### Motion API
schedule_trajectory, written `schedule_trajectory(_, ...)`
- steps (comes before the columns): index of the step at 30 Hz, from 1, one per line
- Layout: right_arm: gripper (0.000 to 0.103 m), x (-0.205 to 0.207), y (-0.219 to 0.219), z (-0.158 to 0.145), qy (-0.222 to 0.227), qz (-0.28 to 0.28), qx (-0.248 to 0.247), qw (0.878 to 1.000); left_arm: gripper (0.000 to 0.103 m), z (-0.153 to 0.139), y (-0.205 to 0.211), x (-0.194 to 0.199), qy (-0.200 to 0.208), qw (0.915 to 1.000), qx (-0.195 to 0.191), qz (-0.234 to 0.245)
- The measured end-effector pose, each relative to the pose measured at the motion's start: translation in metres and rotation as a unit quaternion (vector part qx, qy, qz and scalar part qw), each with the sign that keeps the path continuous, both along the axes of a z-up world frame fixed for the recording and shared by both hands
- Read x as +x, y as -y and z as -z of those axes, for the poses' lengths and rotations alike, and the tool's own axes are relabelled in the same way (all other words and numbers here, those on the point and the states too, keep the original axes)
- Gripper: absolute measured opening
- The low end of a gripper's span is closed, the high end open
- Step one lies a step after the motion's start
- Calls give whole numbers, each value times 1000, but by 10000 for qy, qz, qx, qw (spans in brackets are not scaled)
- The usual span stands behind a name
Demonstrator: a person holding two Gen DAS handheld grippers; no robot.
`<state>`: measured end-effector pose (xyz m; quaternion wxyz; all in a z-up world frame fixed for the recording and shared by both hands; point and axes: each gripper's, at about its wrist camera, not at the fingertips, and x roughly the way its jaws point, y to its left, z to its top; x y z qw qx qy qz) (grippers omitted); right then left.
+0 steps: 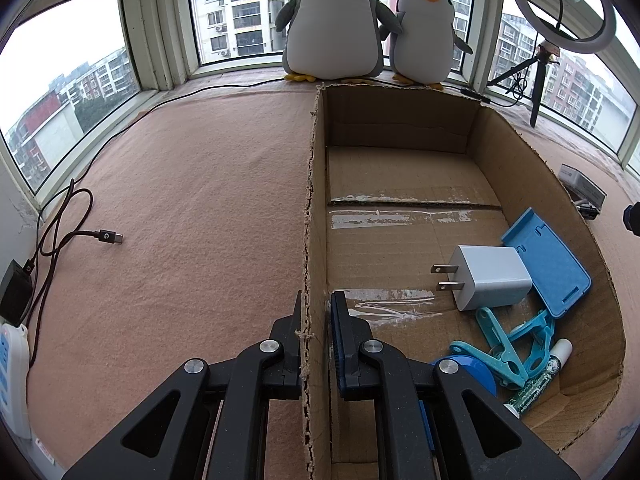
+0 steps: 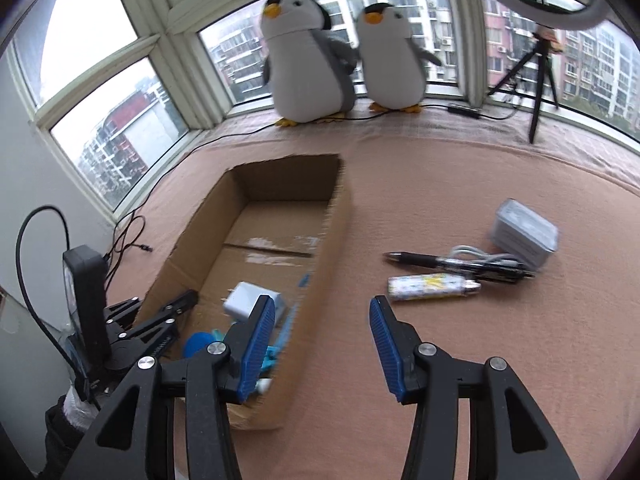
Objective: Organize rigid objects
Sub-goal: 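Move the right tool to the patterned lighter and grasp it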
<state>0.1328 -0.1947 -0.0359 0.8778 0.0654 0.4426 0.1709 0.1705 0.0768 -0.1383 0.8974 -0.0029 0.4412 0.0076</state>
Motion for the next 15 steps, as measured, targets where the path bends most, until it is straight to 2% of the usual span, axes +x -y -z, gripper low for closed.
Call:
schedule_trajectory(4, 55, 3, 35, 3, -27, 346, -17, 9994, 10, 0, 0, 0, -1, 10000, 2, -3)
schedule_trajectory(11, 55, 19, 81, 12, -351, 482, 453, 9972, 10, 1, 0, 0, -5, 10000, 48, -5)
schedule_trajectory(13, 53, 27, 83, 14, -498, 369, 622, 9961, 10, 0, 0, 0, -5, 10000, 59, -13)
schedule_trajectory(15, 45, 36, 83, 16, -630, 222, 759, 9949, 10, 0, 1, 0, -6, 10000, 78, -17)
